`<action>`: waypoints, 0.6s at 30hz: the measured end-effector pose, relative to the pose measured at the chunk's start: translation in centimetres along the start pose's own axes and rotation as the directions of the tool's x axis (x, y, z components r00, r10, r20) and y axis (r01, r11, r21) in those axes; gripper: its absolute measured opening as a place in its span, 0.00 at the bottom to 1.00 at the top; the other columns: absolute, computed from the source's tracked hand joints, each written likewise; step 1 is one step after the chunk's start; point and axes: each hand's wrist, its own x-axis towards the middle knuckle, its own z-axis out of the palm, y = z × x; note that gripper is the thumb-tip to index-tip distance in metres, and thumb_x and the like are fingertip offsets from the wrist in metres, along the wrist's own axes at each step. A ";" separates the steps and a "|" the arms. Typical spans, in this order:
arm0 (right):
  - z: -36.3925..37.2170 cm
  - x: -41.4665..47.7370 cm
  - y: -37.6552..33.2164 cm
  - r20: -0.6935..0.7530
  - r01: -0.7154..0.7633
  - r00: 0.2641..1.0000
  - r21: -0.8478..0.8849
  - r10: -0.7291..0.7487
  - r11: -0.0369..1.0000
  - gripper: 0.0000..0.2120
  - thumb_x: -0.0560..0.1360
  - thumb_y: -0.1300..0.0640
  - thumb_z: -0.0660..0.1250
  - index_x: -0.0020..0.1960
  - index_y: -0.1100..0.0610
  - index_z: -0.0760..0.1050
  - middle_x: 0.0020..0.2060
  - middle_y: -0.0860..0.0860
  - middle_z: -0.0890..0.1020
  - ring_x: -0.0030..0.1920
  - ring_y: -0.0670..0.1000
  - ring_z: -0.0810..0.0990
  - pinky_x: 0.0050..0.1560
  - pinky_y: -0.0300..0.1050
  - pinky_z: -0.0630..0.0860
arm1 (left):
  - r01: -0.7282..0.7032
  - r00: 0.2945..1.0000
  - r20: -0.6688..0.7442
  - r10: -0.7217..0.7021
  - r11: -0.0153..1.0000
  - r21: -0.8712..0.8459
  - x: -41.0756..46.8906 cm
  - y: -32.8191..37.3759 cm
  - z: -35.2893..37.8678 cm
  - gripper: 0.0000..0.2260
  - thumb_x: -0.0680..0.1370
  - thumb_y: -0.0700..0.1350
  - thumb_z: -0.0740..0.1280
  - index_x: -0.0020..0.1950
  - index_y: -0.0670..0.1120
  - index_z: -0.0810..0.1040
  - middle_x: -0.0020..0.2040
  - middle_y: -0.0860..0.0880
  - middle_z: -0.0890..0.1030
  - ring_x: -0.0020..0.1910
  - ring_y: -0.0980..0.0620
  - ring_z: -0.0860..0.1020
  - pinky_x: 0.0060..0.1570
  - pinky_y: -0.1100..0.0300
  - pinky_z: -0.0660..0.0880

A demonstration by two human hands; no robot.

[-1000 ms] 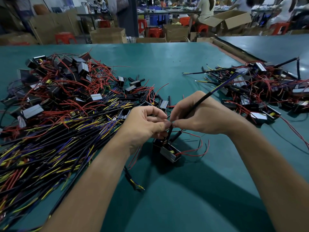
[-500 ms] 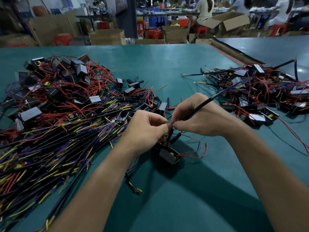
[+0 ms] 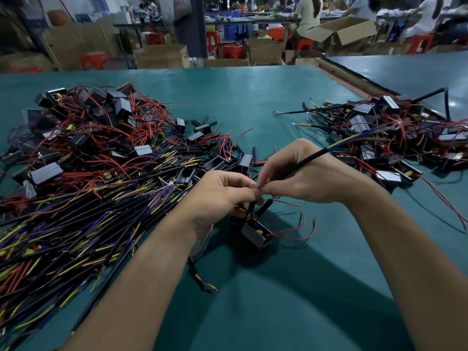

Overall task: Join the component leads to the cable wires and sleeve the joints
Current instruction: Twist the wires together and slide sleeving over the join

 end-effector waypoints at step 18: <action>-0.5 -0.4 -0.4 0.093 -0.164 0.983 0.044 0.159 0.985 0.07 0.72 0.63 0.72 0.36 0.56 0.82 0.29 0.50 0.81 0.31 0.45 0.74 0.33 0.40 0.70 | -0.170 0.985 -0.012 0.172 0.982 0.081 -0.1 -0.1 0.1 0.05 0.72 0.34 0.73 0.38 0.42 0.84 0.33 0.45 0.82 0.35 0.49 0.75 0.37 0.57 0.71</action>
